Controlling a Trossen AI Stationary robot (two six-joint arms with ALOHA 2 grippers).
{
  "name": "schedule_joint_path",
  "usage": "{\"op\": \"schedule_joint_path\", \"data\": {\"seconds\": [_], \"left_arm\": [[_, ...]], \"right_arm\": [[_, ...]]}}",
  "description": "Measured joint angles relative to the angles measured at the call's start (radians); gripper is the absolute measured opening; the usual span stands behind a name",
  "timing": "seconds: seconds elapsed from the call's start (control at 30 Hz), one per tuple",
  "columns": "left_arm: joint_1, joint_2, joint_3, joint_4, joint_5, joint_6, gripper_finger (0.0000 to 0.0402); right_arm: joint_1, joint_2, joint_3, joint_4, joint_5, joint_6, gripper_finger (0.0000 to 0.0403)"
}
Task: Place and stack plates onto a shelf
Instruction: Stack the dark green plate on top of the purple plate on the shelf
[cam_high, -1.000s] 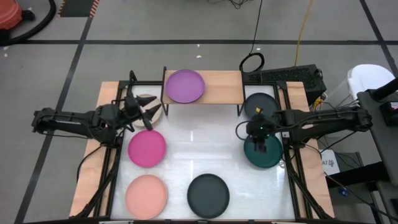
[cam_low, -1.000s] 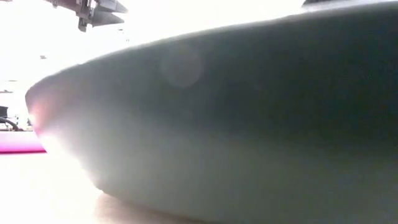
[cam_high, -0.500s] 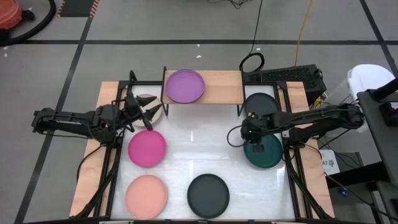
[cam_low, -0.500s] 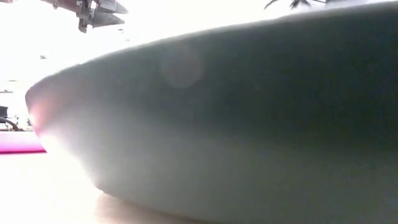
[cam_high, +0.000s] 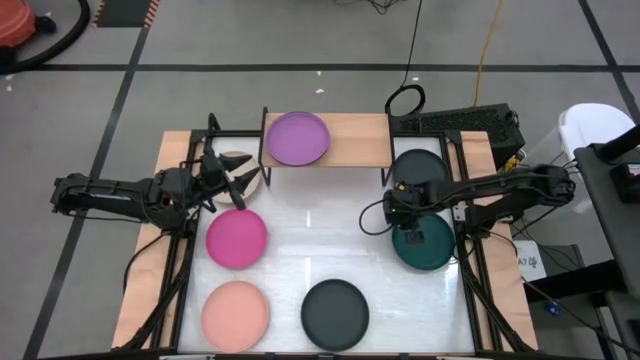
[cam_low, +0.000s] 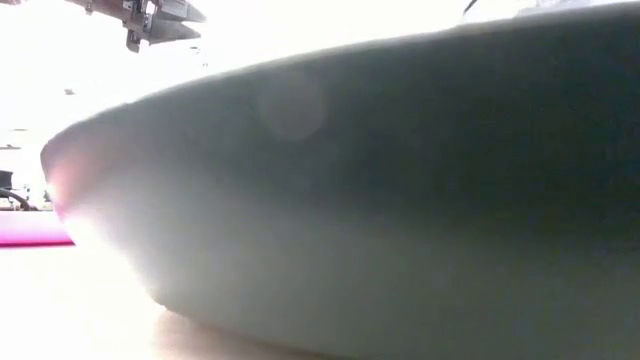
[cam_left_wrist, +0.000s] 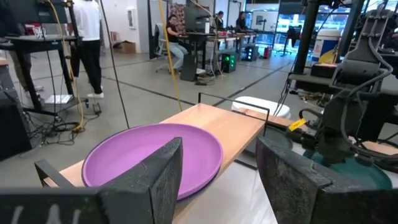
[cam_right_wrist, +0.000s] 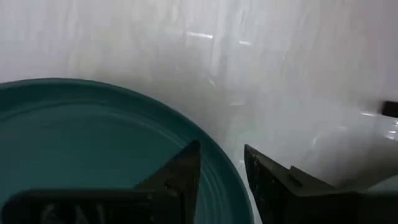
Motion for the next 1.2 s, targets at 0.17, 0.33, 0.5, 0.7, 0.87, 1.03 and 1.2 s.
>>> {"op": "schedule_joint_path", "data": {"seconds": [0.17,0.33,0.5,0.7,0.87,1.03,1.2], "left_arm": [[0.000,0.000,0.000,0.000,0.000,0.000,0.0207],[0.000,0.000,0.000,0.000,0.000,0.000,0.0207],[0.000,0.000,0.000,0.000,0.000,-0.001,0.0207],[0.000,0.000,0.000,0.000,0.000,-0.001,0.0207],[0.000,0.000,0.000,0.000,0.000,-0.002,0.0207],[0.000,0.000,0.000,0.000,0.000,-0.002,0.0207],[0.000,0.000,0.000,0.000,-0.001,-0.002,0.0207]], "right_arm": [[-0.018,0.029,0.000,0.005,-0.001,-0.007,0.0110],[-0.020,0.045,0.000,0.005,-0.001,-0.015,0.0074],[-0.020,0.043,0.000,-0.001,-0.002,-0.008,0.0010],[-0.017,0.028,0.001,-0.027,-0.001,0.010,0.0004],[-0.017,-0.051,0.005,-0.086,-0.001,0.080,0.0001],[-0.018,-0.165,0.063,-0.117,-0.008,0.247,0.0000],[-0.018,-0.276,0.137,0.055,-0.027,0.270,0.0000]]}}
